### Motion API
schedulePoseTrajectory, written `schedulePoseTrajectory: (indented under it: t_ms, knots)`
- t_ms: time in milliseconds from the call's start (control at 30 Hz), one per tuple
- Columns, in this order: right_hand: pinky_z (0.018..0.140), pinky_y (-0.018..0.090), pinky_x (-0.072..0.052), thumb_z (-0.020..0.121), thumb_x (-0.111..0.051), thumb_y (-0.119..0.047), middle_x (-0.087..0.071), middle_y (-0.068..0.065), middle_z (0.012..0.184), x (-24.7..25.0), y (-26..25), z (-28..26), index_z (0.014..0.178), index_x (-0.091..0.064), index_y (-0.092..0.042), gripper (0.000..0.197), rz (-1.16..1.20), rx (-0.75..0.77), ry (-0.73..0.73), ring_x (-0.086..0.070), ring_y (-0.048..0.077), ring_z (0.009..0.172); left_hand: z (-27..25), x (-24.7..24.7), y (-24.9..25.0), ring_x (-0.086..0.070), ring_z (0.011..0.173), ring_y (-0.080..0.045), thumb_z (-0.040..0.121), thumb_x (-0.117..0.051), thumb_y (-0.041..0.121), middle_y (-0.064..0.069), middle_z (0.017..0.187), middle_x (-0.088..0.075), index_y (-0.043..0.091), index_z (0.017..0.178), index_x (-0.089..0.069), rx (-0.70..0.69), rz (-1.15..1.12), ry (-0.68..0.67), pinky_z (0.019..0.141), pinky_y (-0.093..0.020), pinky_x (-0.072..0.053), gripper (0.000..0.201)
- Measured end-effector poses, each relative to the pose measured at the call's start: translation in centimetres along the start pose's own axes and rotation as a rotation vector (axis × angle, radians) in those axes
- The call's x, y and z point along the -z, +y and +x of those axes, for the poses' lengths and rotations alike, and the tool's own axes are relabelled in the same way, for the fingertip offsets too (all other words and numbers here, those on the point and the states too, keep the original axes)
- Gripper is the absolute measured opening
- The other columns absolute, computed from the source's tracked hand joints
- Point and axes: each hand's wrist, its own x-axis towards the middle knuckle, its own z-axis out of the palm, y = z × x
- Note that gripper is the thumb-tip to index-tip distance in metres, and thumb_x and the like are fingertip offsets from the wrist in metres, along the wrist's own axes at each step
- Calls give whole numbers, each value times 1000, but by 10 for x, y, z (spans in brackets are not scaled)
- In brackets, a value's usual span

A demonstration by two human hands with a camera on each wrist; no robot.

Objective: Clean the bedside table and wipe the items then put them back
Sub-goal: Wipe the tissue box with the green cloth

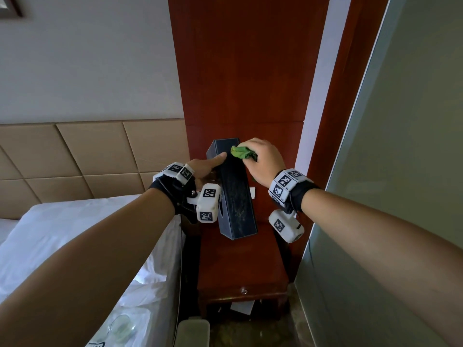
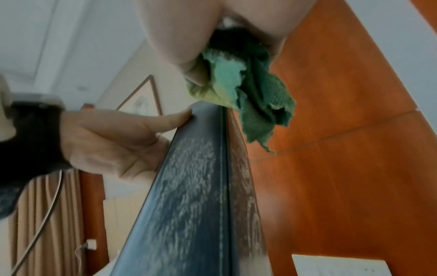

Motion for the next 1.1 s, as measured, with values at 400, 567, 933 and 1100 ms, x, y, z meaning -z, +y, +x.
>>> schedulePoseTrajectory:
  t_ms: [400,567,933,1100]
  knots:
    - [77,34,-49,85,-63,-9,-69,-5,109,-25,-16,-15,101,-74,-19,22,-97,215,-267,-60,22,93,-27,8,13,-73,71,-31,77,-77,55,-18,93,-73,-4,119,-60,-111,-257,108,75,-60,-58,74]
    - [82,40,-53,85,-63,-5,-69,-6,99,-30,-19,-5,95,-75,-18,21,3,74,-352,-65,16,89,-19,18,3,-73,72,-30,79,-74,55,-16,90,-75,-4,117,-63,-106,-249,94,79,-62,-57,71]
    - [90,35,-47,81,-59,4,-66,-7,116,-51,-44,15,111,-72,-19,40,-134,68,-238,-56,21,105,-26,31,-2,-73,87,-32,84,-71,52,-18,104,-73,0,114,-62,-141,-305,44,62,-53,-59,61]
    - [92,33,-45,84,-62,-4,-66,-7,117,-62,-58,2,107,-74,-21,32,-143,82,-364,-56,19,111,-24,62,-4,-72,88,-37,75,-76,59,-18,102,-73,2,118,-61,-157,-314,116,72,-60,-58,73]
